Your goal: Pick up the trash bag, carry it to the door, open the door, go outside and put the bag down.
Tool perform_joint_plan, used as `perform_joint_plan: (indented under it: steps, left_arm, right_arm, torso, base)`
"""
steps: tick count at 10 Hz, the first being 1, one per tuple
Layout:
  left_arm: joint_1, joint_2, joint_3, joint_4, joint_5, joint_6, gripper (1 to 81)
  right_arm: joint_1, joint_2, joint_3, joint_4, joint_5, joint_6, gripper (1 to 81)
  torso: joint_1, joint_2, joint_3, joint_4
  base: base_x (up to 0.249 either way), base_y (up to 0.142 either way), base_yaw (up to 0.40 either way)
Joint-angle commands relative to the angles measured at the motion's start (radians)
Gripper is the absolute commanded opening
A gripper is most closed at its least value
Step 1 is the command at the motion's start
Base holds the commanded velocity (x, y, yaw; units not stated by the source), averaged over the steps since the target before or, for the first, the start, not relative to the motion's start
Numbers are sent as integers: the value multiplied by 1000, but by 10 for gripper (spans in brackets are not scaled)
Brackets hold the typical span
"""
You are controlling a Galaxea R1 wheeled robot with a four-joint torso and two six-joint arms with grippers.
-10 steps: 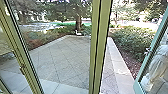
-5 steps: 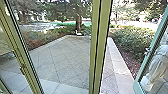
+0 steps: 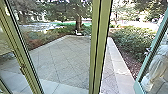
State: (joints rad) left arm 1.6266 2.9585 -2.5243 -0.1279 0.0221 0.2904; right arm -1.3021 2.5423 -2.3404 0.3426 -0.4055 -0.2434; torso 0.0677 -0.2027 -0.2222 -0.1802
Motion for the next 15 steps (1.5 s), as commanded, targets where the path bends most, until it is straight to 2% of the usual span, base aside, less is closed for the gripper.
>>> perform_joint_plan:
  steps: [1, 3, 5, 10, 11, 12, 13, 14, 15]
  left_arm:
    - [-27, -4, 10, 4, 68, 6, 10]
    - [-36, -1, 10, 5, 70, 7, 10]
    - [-49, 2, 10, 5, 71, 7, 10]
    - [-59, 5, 10, 8, 71, 7, 10]
    - [-60, 5, 10, 8, 71, 7, 10]
    - [-61, 5, 10, 8, 73, 9, 10]
    - [-61, 2, 10, 8, 71, 9, 10]
    - [-63, 2, 10, 8, 71, 9, 10]
    - [-69, 4, 8, 7, 71, 9, 10]
  right_arm:
    - [22, 9, 12, -189, 33, 148, 811]
    - [-7, 54, 23, -229, 36, 151, 811]
    - [-32, 109, 7, -231, 44, 136, 811]
    - [-70, 175, 7, -220, 44, 147, 811]
    - [-75, 184, 3, -221, 45, 147, 811]
    - [-75, 189, 4, -220, 47, 147, 811]
    - [-76, 190, 4, -217, 59, 150, 811]
    - [-81, 195, 9, -211, 62, 148, 811]
    - [-92, 210, 3, -212, 63, 148, 811]
  torso:
    - [0, 0, 0, 0]
    - [0, 0, 0, 0]
    - [0, 0, 0, 0]
    - [0, 0, 0, 0]
    - [0, 0, 0, 95]
    - [0, 0, 0, 103]
    - [0, 0, 0, 23]
    - [0, 0, 0, 52]
    - [0, 0, 0, 76]
  base:
    - [0, 0, 0]
    - [0, 0, 0]
    - [0, 0, 0]
    - [0, 0, 0]
    - [0, 0, 0]
    - [0, 0, 0]
    - [0, 0, 0]
    - [0, 0, 0]
    - [0, 0, 0]
